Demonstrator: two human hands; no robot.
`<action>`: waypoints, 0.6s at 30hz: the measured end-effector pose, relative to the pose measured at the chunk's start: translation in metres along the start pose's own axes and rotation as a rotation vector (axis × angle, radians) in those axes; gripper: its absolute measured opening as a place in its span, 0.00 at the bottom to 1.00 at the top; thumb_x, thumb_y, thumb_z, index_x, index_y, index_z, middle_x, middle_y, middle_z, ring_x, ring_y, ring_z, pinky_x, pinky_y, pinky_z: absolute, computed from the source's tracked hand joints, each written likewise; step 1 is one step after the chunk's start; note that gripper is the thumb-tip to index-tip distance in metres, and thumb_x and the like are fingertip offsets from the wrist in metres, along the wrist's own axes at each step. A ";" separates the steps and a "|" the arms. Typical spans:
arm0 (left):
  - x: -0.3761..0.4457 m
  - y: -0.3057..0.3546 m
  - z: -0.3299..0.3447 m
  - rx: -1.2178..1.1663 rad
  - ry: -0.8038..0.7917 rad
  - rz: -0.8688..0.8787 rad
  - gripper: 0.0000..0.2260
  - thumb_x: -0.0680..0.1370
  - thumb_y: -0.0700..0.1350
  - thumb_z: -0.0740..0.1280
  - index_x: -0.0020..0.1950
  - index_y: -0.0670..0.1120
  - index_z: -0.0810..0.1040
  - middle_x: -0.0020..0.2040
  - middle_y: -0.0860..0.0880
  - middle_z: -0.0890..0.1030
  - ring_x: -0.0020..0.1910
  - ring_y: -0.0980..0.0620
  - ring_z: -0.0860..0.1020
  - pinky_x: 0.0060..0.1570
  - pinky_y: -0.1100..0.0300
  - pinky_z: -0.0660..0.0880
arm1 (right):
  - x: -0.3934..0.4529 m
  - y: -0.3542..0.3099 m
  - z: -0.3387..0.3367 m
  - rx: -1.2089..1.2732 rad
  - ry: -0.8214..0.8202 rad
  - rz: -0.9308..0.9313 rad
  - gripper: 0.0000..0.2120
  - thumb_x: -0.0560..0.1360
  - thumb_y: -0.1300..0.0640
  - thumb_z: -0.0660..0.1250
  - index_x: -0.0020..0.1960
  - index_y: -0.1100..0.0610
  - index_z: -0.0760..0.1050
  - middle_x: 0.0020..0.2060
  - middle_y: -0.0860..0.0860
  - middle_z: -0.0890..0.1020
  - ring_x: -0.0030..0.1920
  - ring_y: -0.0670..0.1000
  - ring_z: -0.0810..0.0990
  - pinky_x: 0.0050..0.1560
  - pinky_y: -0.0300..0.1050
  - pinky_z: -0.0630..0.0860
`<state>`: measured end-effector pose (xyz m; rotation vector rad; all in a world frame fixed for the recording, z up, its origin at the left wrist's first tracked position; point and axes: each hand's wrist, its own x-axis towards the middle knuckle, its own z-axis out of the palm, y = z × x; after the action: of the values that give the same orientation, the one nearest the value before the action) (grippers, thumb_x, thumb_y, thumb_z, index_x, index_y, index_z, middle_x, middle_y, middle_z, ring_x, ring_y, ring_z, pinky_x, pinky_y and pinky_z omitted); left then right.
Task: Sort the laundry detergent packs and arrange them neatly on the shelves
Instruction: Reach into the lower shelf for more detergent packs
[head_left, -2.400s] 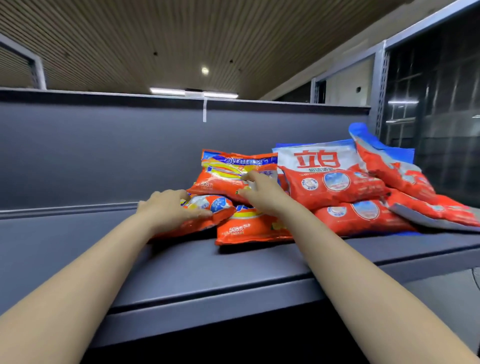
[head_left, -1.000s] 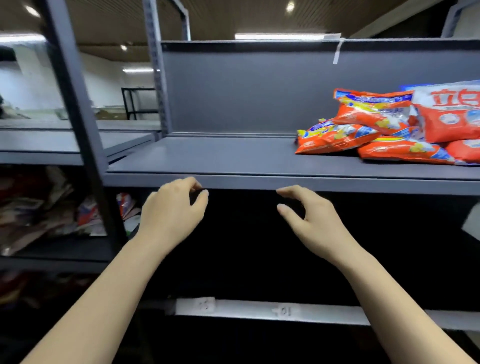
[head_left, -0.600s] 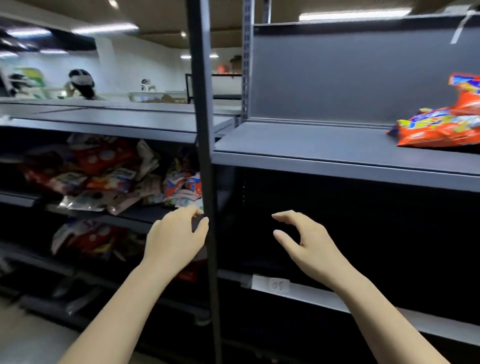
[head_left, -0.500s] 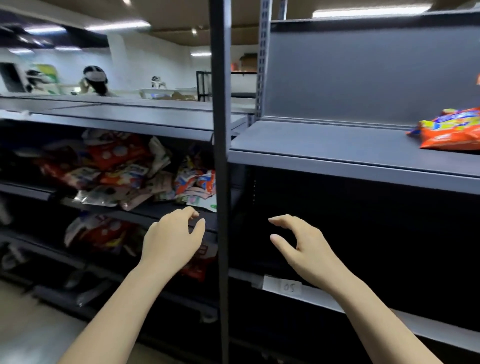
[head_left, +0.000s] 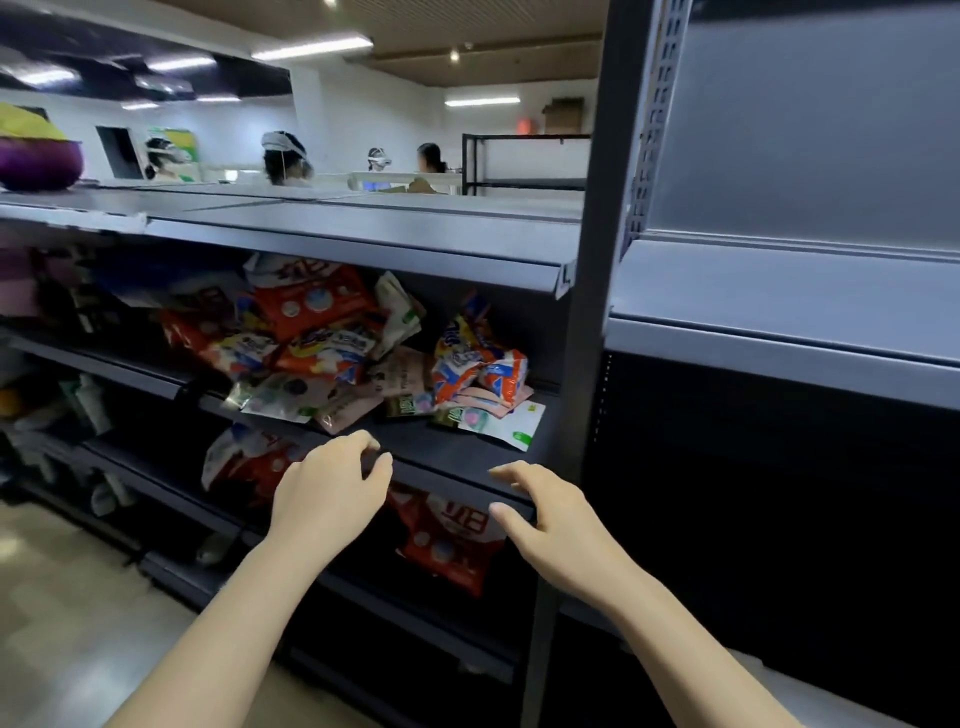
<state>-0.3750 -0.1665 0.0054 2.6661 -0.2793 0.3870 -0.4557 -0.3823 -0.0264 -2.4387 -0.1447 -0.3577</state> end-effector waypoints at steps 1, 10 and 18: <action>0.013 -0.007 0.003 0.001 -0.003 -0.002 0.11 0.80 0.56 0.58 0.57 0.53 0.74 0.36 0.57 0.74 0.36 0.55 0.75 0.38 0.57 0.69 | 0.013 0.001 0.007 -0.004 -0.003 0.007 0.17 0.79 0.46 0.59 0.67 0.44 0.67 0.64 0.39 0.72 0.64 0.39 0.69 0.61 0.36 0.66; 0.111 -0.050 0.043 -0.021 -0.150 -0.066 0.16 0.80 0.57 0.57 0.63 0.52 0.72 0.39 0.53 0.77 0.36 0.51 0.78 0.30 0.60 0.70 | 0.120 0.024 0.042 -0.025 0.063 0.258 0.19 0.78 0.49 0.61 0.68 0.50 0.67 0.65 0.49 0.73 0.64 0.50 0.72 0.60 0.46 0.71; 0.184 -0.055 0.075 -0.068 -0.231 -0.031 0.12 0.78 0.53 0.59 0.55 0.47 0.73 0.52 0.44 0.79 0.42 0.45 0.78 0.36 0.57 0.74 | 0.165 0.040 0.054 -0.123 0.158 0.433 0.18 0.78 0.49 0.60 0.66 0.51 0.68 0.63 0.49 0.74 0.60 0.52 0.75 0.54 0.47 0.75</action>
<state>-0.1710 -0.1751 -0.0236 2.6453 -0.3141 0.0576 -0.2786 -0.3768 -0.0424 -2.4646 0.4790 -0.3675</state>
